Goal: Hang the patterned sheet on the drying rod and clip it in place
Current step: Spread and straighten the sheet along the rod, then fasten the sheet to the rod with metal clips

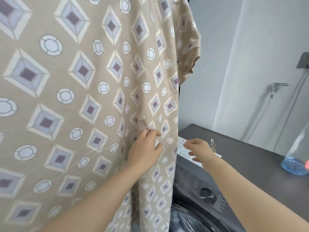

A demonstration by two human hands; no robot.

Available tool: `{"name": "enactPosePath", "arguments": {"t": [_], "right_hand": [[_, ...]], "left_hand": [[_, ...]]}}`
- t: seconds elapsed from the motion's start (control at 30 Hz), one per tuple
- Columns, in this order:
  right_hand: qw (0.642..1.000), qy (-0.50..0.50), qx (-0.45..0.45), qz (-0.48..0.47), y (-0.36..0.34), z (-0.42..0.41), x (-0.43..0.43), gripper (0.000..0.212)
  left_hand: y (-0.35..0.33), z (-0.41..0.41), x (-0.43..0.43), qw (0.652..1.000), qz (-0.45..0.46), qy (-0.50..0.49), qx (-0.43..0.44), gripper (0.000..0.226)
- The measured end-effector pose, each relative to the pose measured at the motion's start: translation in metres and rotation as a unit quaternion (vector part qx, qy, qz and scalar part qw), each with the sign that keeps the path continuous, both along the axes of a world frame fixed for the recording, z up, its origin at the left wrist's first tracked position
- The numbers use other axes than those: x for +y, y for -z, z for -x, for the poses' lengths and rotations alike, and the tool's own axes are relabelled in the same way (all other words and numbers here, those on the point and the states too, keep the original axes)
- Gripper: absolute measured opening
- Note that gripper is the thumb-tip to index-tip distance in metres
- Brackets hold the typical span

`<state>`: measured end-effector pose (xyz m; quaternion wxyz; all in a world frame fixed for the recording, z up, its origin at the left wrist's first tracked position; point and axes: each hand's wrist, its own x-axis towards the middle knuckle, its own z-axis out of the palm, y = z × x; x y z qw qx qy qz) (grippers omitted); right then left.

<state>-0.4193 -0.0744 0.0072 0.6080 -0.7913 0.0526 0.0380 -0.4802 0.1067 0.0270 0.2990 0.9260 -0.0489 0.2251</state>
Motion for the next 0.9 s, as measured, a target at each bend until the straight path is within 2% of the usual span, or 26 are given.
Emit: {"name": "enactPosePath", "arguments": {"t": [0.17, 0.3, 0.43, 0.63, 0.83, 0.9], "right_hand": [[1.0, 0.015, 0.021, 0.011, 0.032, -0.008, -0.028, 0.006], [0.998, 0.037, 0.024, 0.037, 0.055, -0.023, -0.064, 0.011], [0.994, 0.067, 0.03, 0.077, 0.077, -0.042, -0.104, 0.005], [0.975, 0.04, 0.027, 0.217, 0.102, -0.08, -0.144, 0.034], [0.975, -0.024, 0.041, 0.218, 0.122, -0.107, -0.146, 0.055], [0.96, -0.068, 0.049, 0.269, 0.126, -0.11, -0.143, 0.065]], "left_hand": [[0.033, -0.014, -0.032, 0.998, 0.009, 0.035, 0.057, 0.026], [0.059, -0.047, -0.068, 0.991, 0.02, 0.049, 0.124, 0.025], [0.085, -0.083, -0.107, 0.982, 0.016, 0.056, 0.182, 0.024], [0.114, -0.122, -0.148, 0.966, -0.024, 0.079, 0.246, 0.035], [0.139, -0.15, -0.156, 0.937, -0.074, 0.103, 0.325, 0.058], [0.147, -0.156, -0.154, 0.932, -0.101, 0.093, 0.334, 0.057]]}}
